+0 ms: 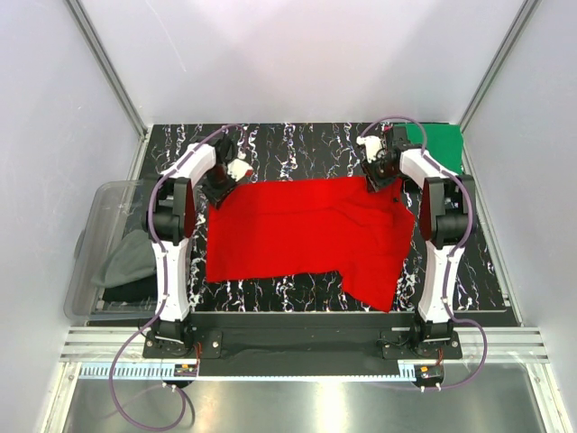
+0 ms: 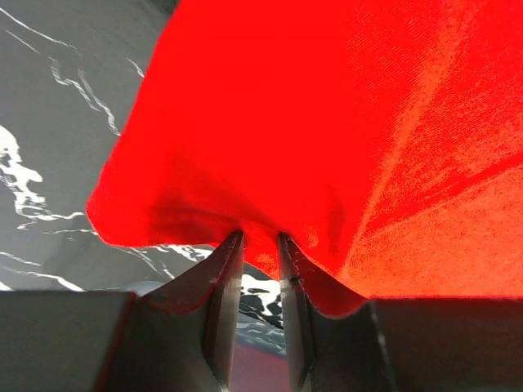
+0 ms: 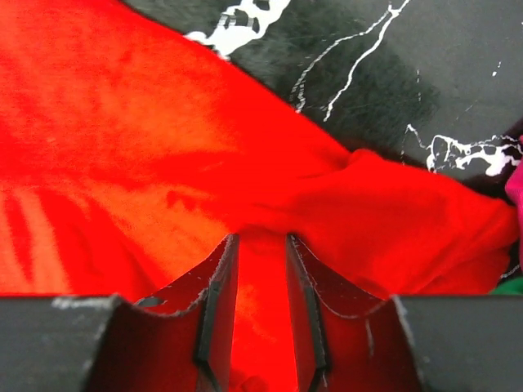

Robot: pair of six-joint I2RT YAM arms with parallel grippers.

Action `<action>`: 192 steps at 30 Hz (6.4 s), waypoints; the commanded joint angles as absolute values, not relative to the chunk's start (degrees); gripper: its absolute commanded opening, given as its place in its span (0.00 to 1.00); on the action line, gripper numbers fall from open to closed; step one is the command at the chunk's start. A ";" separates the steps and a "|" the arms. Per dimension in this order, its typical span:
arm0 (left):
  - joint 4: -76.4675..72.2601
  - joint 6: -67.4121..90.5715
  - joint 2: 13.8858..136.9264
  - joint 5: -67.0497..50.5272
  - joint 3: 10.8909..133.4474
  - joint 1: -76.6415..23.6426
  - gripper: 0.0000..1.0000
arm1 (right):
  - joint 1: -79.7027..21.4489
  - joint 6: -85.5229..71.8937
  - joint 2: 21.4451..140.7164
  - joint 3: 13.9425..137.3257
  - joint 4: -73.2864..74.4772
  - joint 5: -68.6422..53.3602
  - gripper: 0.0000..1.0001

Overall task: Fold and stack the t-shirts
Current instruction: Fold the tshirt

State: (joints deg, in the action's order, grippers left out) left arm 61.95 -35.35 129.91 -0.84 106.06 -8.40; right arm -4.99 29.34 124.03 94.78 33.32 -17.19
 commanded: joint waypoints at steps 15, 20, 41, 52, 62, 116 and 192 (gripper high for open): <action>56.25 -35.42 133.86 10.28 112.15 -5.10 0.24 | -5.80 29.00 133.41 104.58 35.86 -7.65 0.35; 54.93 -35.95 132.63 11.78 112.59 -5.10 0.26 | -5.98 29.09 134.21 105.82 35.68 -7.38 0.35; 53.26 -37.44 112.59 4.75 102.16 -14.15 0.36 | -5.80 29.88 110.31 96.42 32.69 -11.07 0.38; 54.05 -35.60 103.02 -2.72 84.48 -15.99 0.35 | -11.33 42.97 100.38 81.66 36.65 -21.17 0.37; 55.11 -33.58 102.13 -6.94 76.21 -16.88 0.33 | -18.01 42.98 105.11 81.65 39.46 -27.25 0.33; 53.35 -31.99 109.51 -7.56 76.55 -16.35 0.30 | -16.96 45.00 117.69 88.07 30.33 -8.53 0.30; 53.61 -30.76 111.97 -8.26 77.61 -16.35 0.30 | -17.14 47.90 119.88 88.77 29.18 -14.33 0.29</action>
